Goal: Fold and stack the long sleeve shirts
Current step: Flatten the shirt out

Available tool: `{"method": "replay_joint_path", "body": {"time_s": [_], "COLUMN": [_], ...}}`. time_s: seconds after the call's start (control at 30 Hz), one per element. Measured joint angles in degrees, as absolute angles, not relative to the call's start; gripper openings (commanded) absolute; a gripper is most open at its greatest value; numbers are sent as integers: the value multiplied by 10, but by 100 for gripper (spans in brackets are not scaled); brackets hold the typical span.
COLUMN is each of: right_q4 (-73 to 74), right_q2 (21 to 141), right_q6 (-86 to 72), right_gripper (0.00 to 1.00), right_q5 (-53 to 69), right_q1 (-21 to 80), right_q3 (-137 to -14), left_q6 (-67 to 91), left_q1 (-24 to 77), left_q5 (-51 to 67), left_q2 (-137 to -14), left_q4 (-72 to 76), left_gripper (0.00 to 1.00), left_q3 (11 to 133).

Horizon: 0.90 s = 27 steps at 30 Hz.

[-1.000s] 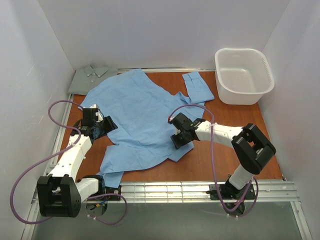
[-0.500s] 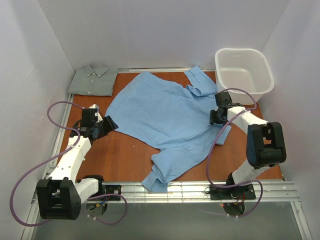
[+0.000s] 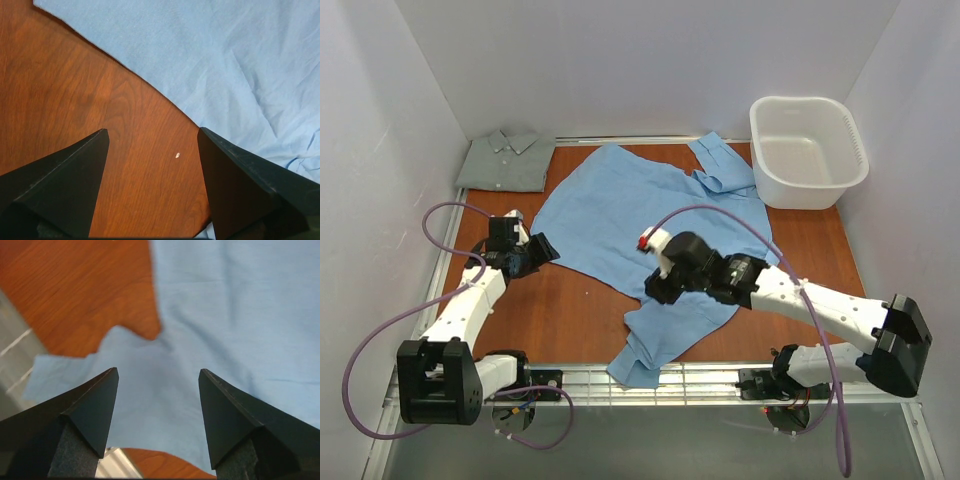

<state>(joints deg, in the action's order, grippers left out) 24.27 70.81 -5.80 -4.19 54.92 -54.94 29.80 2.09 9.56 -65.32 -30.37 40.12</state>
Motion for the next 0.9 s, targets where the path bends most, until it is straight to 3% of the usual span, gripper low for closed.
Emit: {"method": "replay_joint_path", "body": {"time_s": [0.17, 0.43, 0.53, 0.57, 0.67, 0.9], "right_q4": [274, 339, 347, 347, 350, 367], "right_q2": [760, 897, 930, 939, 951, 943], "right_q6": [-37, -43, -49, -53, -58, -65], "right_gripper": [62, 64, 46, 27, 2, 1], "right_q5": [-8, -26, -43, -49, -71, -121], "right_q1": [675, 726, 742, 745, 751, 724], "right_q3": [-551, -604, -629, -635, -641, -640], "left_q6": [283, 276, 274, 274, 272, 269], "left_q1": [21, 21, 21, 21, 21, 21], "left_q5": [95, 102, 103, 103, 104, 105], "left_q2": [-646, -582, -576, -577, -578, -580], "left_q4": [-269, -229, -217, -214, -205, -200], "left_gripper": [68, 68, 68, 68, 68, 68], "left_q3": [377, 312, 307, 307, 307, 307]}}
